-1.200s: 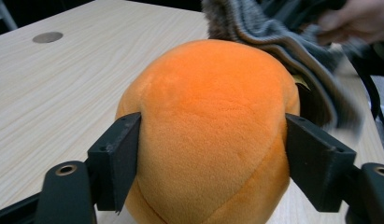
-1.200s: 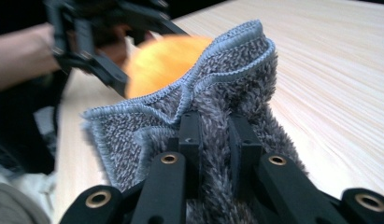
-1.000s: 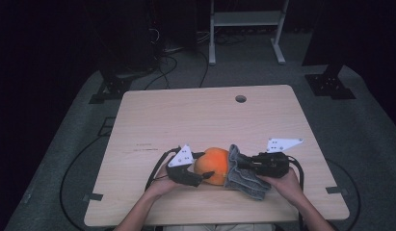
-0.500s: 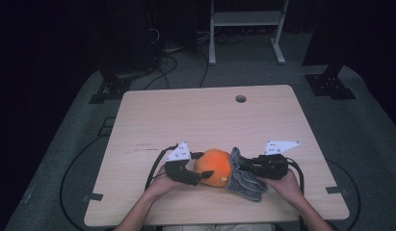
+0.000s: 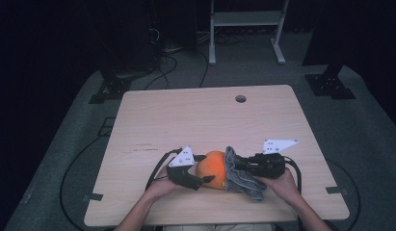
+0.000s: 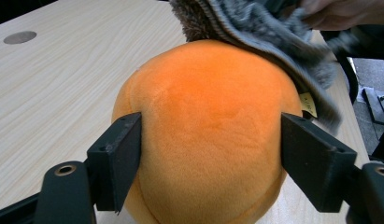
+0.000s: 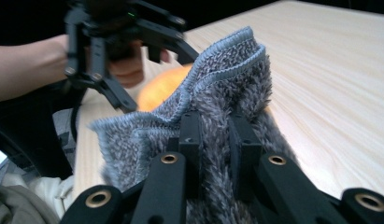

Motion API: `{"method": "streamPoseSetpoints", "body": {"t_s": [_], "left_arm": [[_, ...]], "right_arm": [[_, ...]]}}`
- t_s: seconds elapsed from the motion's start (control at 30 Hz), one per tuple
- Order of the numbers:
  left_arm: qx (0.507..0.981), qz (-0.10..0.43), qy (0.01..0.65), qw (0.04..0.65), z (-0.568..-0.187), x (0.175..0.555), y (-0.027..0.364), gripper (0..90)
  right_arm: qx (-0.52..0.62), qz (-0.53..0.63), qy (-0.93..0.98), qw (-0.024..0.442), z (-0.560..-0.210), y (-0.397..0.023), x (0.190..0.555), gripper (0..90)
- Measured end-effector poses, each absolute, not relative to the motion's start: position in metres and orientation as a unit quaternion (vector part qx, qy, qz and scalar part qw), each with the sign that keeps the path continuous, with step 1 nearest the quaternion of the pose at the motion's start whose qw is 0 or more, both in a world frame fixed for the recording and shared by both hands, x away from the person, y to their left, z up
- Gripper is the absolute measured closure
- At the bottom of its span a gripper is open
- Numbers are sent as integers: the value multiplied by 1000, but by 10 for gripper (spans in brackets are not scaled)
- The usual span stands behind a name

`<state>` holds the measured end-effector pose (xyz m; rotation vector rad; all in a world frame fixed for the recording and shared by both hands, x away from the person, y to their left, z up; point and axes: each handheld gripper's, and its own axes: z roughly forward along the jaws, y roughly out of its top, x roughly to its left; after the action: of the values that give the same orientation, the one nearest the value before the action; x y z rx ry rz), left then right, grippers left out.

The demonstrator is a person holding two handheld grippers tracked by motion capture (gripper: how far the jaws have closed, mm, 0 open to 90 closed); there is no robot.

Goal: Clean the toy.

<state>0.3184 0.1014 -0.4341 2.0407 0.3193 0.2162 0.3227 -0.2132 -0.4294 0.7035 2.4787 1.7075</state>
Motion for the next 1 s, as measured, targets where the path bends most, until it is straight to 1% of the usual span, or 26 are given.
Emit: {"method": "streamPoseSetpoints", "body": {"t_s": [0.17,0.2,0.23,0.3,0.33,0.43,0.47,0.5,0.53,0.63,0.67,0.73,0.77,0.8,0.83,0.87,0.9,0.97,1.0], "left_arm": [[847,90,131,508,-434,318,101,240],[847,90,130,507,-433,318,99,220],[847,90,130,507,-433,318,99,186],[837,66,158,520,-427,325,102,104],[831,60,168,526,-427,327,103,92],[844,42,176,504,-432,332,100,82],[847,37,174,501,-435,331,99,89],[847,37,174,501,-435,331,99,132],[850,63,156,499,-437,324,97,174],[855,74,156,490,-435,321,96,249],[853,72,159,492,-435,321,99,267],[852,70,158,494,-436,321,101,280],[851,69,159,495,-436,321,103,289],[851,66,156,497,-436,320,103,292],[851,66,156,497,-436,320,103,285],[850,56,147,503,-435,321,104,253],[847,52,150,508,-434,322,104,201],[845,53,156,509,-433,324,103,77],[850,39,175,495,-435,329,99,39]], "right_arm": [[246,536,807,31,-435,-224,319,775],[239,543,805,21,-433,-224,315,775],[227,545,807,20,-431,-222,312,774],[207,549,810,15,-428,-217,309,774],[199,546,814,9,-427,-214,308,773],[188,545,817,9,-426,-207,307,773],[187,547,816,6,-424,-204,307,773],[183,552,814,1,-423,-201,306,773],[174,555,813,-2,-421,-197,305,773],[154,552,820,3,-418,-186,301,773],[152,548,823,14,-418,-180,301,774],[160,548,821,15,-419,-182,304,775],[171,549,818,19,-420,-186,308,775],[197,542,816,36,-423,-196,315,775],[197,542,816,36,-423,-196,315,775],[225,526,819,46,-428,-208,321,775],[233,519,821,48,-431,-213,322,775],[243,522,817,34,-438,-219,322,775],[243,525,815,31,-439,-219,321,774]]}}
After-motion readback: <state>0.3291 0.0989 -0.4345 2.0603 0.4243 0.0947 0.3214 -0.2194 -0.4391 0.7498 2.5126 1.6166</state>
